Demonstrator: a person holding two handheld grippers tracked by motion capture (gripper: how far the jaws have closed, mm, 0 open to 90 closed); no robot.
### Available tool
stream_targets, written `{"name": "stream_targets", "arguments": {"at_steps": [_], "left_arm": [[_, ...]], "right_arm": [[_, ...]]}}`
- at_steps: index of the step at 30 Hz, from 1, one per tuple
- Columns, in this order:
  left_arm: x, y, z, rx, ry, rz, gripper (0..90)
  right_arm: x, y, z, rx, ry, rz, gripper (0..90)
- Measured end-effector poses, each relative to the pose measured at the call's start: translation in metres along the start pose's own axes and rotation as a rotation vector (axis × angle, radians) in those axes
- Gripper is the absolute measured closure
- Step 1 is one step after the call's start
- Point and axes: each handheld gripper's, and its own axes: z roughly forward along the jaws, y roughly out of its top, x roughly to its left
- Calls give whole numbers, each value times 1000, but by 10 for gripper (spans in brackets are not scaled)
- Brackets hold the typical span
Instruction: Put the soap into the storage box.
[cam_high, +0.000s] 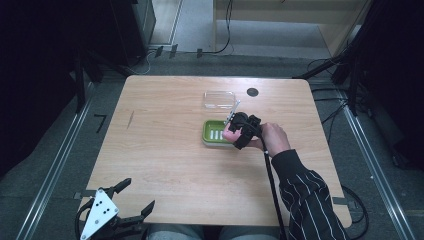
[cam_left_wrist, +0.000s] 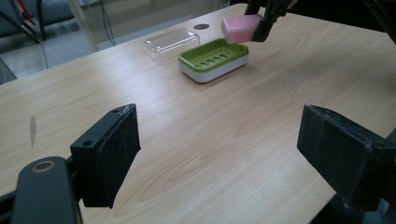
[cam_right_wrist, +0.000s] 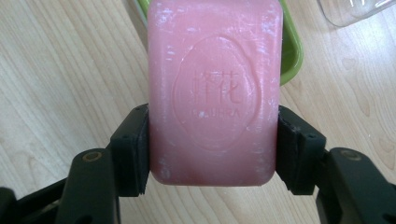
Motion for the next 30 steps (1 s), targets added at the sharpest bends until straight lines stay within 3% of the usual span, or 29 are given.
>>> {"name": "stream_targets", "arguments": {"at_steps": [30], "left_arm": [[0,-1,-3,1,6,-2,140]], "right_arm": [[-8,19,14,-50,-1,10,386]]}}
